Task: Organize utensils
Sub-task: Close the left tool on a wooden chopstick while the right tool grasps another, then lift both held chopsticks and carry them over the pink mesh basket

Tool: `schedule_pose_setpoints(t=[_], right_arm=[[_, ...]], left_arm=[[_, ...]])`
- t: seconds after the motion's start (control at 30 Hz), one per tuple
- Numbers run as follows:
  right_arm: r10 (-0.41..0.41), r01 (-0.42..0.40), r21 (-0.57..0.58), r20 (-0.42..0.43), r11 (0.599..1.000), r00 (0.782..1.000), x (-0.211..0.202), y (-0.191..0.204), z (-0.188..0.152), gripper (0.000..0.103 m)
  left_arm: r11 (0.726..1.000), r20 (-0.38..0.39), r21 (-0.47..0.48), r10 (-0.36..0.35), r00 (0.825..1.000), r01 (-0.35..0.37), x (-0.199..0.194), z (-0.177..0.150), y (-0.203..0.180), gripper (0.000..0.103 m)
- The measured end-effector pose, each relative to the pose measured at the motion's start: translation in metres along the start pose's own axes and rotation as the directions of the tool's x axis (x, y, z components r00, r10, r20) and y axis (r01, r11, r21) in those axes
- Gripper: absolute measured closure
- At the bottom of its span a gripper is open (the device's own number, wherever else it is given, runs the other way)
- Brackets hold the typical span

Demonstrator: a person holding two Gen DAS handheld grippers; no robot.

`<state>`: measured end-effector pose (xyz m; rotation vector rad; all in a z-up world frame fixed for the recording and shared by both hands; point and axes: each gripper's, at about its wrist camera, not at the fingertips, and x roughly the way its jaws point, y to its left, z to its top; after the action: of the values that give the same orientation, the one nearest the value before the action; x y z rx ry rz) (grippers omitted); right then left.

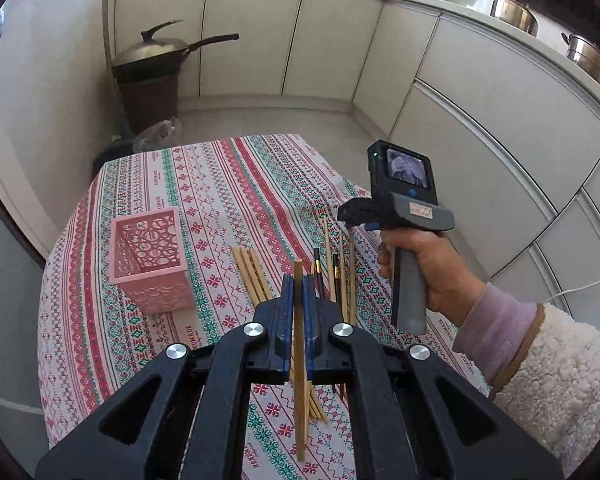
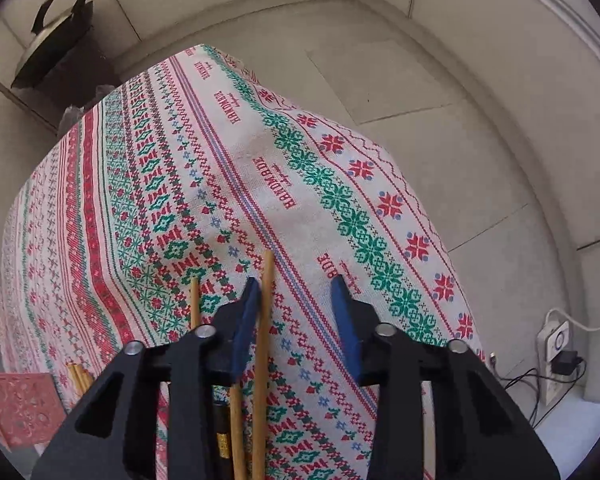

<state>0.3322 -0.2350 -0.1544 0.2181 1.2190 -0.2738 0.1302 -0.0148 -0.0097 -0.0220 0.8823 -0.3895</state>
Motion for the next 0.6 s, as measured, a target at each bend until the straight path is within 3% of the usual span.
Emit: schedule_pose_setpoints(t=[0.03, 0.07, 0.17, 0.27, 0.43, 0.6], right_arm=[[-0.005, 0.006, -0.024, 0.011, 1.000, 1.000, -0.002, 0.004, -0.002, 0.092], [-0.013, 0.014, -0.039, 0.020, 0.999, 1.000, -0.004, 0.008, -0.005, 0.096], [-0.018, 0.021, -0.047, 0.056, 0.999, 0.998, -0.016, 0.009, -0.014, 0.098], [-0.019, 0.029, -0.062, 0.154, 0.998, 0.988, -0.050, 0.006, -0.021, 0.098], [0.018, 0.005, -0.077, 0.294, 0.997, 0.956, -0.128, -0.006, -0.037, 0.098], [0.051, -0.008, -0.114, 0.374, 0.993, 0.926, -0.182, -0.007, -0.054, 0.098]], left_arm=[[1.000, 0.009, -0.003, -0.003, 1.000, 0.003, -0.004, 0.000, 0.001, 0.099], [1.000, 0.018, -0.006, -0.007, 1.000, 0.007, -0.008, 0.000, 0.002, 0.099], [1.000, 0.053, -0.006, -0.013, 0.999, 0.013, -0.021, 0.003, 0.003, 0.099], [0.999, 0.087, -0.021, -0.032, 0.996, 0.033, -0.036, 0.006, 0.006, 0.099], [0.997, 0.132, -0.050, -0.060, 0.989, 0.067, -0.058, 0.008, 0.010, 0.099], [0.994, 0.175, -0.070, -0.065, 0.982, 0.078, -0.075, 0.009, 0.007, 0.099]])
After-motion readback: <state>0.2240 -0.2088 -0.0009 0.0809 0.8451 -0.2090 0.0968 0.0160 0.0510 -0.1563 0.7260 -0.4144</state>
